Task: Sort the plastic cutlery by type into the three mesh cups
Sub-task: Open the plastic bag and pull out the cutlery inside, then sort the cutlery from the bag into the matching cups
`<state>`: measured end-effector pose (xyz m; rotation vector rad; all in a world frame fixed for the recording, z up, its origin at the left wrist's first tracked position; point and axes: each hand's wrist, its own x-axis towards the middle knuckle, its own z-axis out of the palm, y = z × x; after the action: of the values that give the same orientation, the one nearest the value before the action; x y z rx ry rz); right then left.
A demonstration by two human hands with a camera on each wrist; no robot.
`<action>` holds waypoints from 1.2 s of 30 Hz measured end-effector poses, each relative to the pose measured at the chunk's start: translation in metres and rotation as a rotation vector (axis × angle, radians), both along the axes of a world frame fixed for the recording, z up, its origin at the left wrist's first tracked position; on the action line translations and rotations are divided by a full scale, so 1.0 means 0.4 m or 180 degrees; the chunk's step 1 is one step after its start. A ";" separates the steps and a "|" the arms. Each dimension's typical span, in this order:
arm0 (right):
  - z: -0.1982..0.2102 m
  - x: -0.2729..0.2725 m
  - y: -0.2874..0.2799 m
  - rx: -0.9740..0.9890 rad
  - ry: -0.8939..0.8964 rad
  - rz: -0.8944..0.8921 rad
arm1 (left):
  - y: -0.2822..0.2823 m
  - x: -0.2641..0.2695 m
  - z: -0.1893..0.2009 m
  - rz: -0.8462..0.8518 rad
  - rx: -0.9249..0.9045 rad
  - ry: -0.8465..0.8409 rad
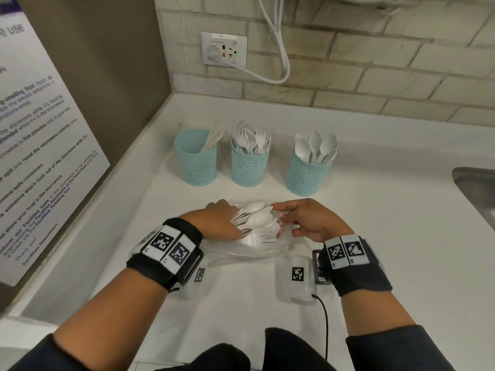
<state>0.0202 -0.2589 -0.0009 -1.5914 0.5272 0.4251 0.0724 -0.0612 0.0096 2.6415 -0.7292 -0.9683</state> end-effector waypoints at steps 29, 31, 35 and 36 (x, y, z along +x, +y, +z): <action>0.029 -0.009 -0.003 -0.0208 -0.0101 -0.0112 | 0.016 -0.011 -0.008 -0.0309 -0.0799 -0.1379; 0.029 -0.008 -0.002 -0.0216 -0.0103 -0.0104 | 0.025 -0.011 -0.012 -0.0232 -0.0952 -0.1168; 0.029 -0.008 -0.003 -0.0267 -0.0103 -0.0085 | 0.036 -0.011 -0.011 0.0037 -0.1147 -0.0793; 0.029 -0.008 -0.003 -0.0273 -0.0102 -0.0082 | 0.039 -0.010 -0.009 0.0083 -0.1172 -0.0633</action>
<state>0.0170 -0.2602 0.0108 -1.6692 0.5471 0.3613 0.0686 -0.0455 0.0061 2.4311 -0.8238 -0.5079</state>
